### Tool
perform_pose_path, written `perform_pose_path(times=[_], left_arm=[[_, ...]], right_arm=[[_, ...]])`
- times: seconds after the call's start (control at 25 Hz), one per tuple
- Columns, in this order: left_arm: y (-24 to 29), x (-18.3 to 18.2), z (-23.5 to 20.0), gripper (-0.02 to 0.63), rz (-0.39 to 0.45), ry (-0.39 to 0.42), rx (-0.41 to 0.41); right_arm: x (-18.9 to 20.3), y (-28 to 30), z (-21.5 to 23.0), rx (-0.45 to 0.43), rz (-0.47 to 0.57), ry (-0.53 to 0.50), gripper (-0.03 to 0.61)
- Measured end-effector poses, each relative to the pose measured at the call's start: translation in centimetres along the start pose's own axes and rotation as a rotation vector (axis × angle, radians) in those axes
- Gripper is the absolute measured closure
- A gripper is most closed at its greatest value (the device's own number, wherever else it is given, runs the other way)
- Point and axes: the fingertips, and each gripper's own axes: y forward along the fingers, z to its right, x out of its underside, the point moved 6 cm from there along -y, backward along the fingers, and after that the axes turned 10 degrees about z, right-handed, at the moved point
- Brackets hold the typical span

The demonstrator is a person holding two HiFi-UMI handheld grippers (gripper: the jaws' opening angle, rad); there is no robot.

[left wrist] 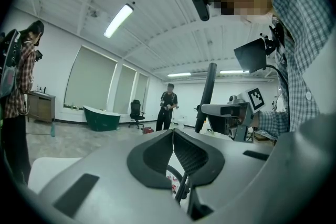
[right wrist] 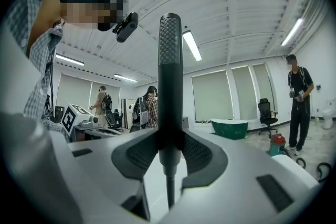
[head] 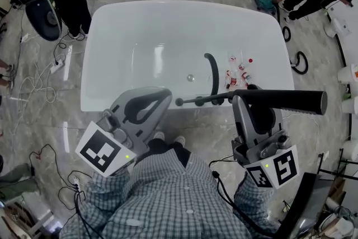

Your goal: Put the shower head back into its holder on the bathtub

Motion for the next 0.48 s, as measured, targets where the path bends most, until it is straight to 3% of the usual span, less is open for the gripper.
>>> perform_pose_path(times=[0.48], left_arm=[[-0.4, 2.0, -0.6, 0.599, 0.001, -0.046, -0.014]], right_arm=[[3.2, 0.5, 0.2, 0.002, -0.055, 0.019, 0.443]])
